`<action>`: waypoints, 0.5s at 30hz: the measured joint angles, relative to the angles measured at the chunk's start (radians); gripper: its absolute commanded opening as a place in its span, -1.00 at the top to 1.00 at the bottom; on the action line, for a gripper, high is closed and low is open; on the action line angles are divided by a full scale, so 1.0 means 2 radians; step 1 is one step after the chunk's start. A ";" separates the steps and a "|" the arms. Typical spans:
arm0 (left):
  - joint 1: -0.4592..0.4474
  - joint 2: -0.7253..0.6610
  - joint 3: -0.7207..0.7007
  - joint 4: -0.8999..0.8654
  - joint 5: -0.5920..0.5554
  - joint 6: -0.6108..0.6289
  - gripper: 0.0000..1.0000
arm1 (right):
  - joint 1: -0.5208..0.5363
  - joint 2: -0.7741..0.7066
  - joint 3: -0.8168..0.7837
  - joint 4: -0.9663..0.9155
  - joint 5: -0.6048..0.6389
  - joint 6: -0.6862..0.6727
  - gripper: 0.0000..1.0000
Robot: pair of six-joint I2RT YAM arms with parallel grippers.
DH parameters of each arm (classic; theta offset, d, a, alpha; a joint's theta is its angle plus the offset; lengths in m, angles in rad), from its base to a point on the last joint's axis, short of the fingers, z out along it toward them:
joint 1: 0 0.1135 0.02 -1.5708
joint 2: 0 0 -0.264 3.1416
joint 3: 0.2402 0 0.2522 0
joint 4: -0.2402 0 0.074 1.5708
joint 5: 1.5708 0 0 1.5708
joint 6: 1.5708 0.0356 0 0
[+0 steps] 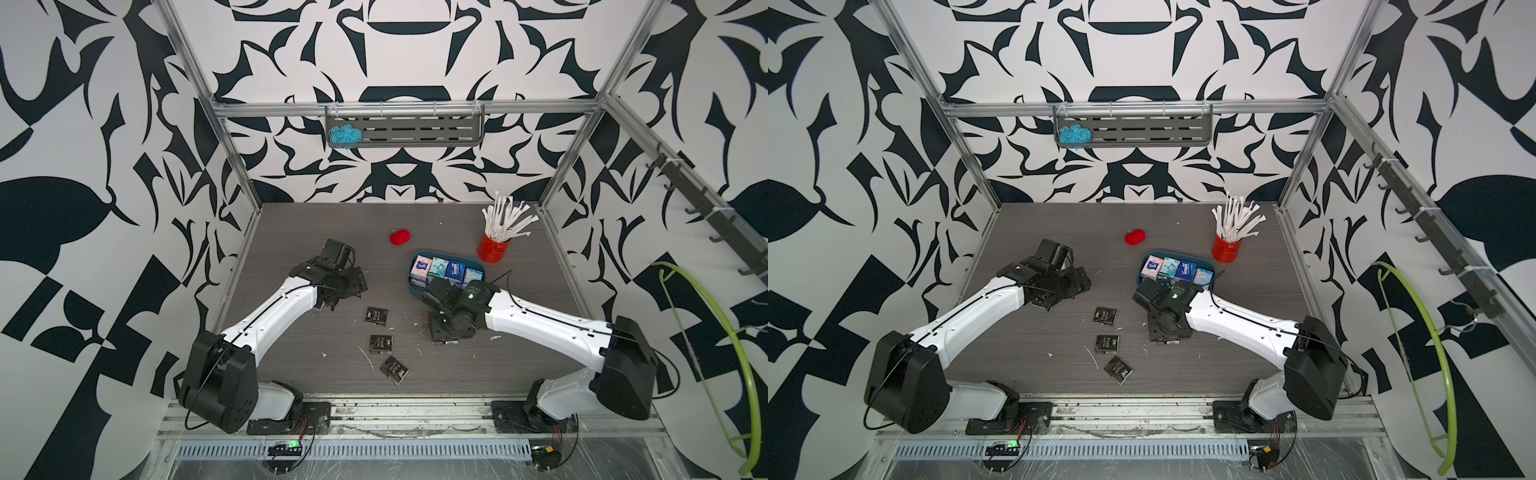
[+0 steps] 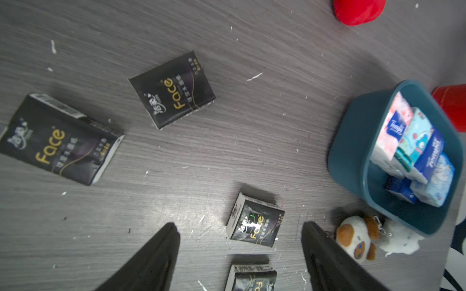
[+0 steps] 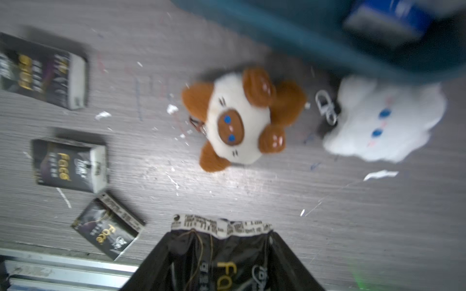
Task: Put the pocket tissues into the storage box
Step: Place the pocket tissues in the storage box.
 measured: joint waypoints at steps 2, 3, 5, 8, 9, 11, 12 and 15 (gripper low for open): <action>0.007 0.002 0.005 0.002 0.007 0.004 -0.65 | 0.000 0.027 0.036 -0.009 0.016 -0.029 -0.16; 0.010 0.003 0.008 0.002 0.011 0.006 -0.65 | -0.001 0.043 0.054 -0.013 0.023 -0.046 -0.15; 0.015 0.003 0.011 0.002 0.017 0.008 -0.65 | -0.004 0.075 0.088 -0.019 0.035 -0.078 -0.14; 0.018 0.003 0.013 0.002 0.021 0.009 -0.65 | -0.012 0.121 0.138 -0.022 0.045 -0.123 -0.13; 0.018 0.003 0.013 0.002 0.022 0.008 -0.65 | -0.017 0.135 0.156 -0.023 0.047 -0.138 -0.11; 0.018 0.003 0.013 0.002 0.024 0.006 -0.65 | -0.031 0.159 0.187 -0.023 0.049 -0.163 -0.09; 0.018 0.002 0.012 0.002 0.026 0.005 -0.65 | -0.041 0.171 0.202 -0.022 0.049 -0.173 -0.08; 0.018 -0.002 0.009 0.001 0.027 0.001 -0.65 | -0.077 0.198 0.237 -0.022 0.043 -0.187 -0.05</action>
